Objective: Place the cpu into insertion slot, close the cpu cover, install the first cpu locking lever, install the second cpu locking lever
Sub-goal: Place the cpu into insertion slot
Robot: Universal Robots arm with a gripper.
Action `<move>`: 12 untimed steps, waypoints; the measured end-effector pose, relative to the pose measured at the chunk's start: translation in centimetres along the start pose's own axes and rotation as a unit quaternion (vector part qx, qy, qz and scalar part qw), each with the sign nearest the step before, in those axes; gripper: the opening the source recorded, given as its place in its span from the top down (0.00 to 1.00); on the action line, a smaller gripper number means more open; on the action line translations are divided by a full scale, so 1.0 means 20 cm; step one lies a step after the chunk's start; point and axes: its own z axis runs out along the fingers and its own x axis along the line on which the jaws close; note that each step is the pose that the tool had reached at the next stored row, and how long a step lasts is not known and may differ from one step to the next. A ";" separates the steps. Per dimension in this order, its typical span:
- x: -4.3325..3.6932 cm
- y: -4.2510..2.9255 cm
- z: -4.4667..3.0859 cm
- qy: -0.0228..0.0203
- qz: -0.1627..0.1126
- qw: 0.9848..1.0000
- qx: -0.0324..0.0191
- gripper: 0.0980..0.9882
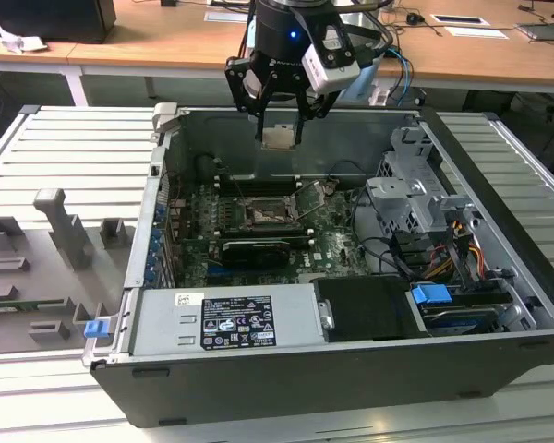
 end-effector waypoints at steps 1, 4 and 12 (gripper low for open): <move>0.000 0.000 0.000 0.000 0.003 1.000 0.000 0.52; 0.000 0.000 0.001 -0.001 0.016 1.000 0.000 0.52; 0.000 -0.001 0.012 -0.002 0.023 1.000 0.000 0.52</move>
